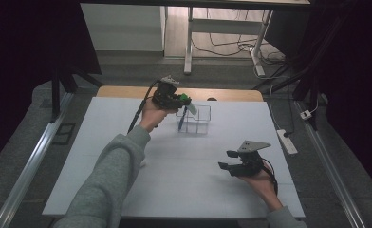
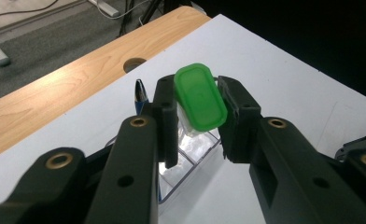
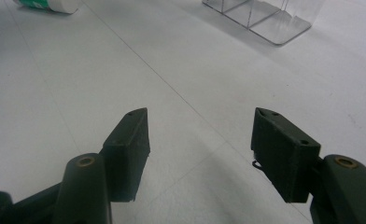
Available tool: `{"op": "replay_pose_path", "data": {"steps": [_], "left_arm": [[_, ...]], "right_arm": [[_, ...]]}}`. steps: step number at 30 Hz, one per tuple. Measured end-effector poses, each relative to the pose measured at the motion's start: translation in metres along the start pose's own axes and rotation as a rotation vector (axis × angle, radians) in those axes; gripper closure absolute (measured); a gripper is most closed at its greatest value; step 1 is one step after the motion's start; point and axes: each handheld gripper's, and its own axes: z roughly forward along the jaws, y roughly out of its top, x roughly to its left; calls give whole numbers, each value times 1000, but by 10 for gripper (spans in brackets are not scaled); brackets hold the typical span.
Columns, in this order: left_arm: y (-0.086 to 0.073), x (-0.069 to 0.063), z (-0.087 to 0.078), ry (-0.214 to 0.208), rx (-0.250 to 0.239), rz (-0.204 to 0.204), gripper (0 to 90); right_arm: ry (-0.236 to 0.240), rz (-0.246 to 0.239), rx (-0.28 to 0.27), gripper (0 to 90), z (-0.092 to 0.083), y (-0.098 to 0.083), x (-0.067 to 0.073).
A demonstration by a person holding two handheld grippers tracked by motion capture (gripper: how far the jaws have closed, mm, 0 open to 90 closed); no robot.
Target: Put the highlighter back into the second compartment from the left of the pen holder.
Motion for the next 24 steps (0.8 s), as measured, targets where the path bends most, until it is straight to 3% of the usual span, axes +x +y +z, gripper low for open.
{"op": "replay_pose_path", "data": {"steps": [2,5,8,16,24], "left_arm": [[-1,0,2,-9,1,2,687],[-1,-3,3,10,-11,20,506],[-1,-4,0,4,-19,15,398],[-9,-7,-10,-5,-1,48,384],[-28,-10,-28,-3,34,96,386]], "right_arm": [[2,-1,1,366,0,0,0],[2,-2,5,365,1,0,1],[3,2,5,364,1,0,0],[0,-1,1,363,0,0,0],[2,-1,2,363,1,0,-1]]}}
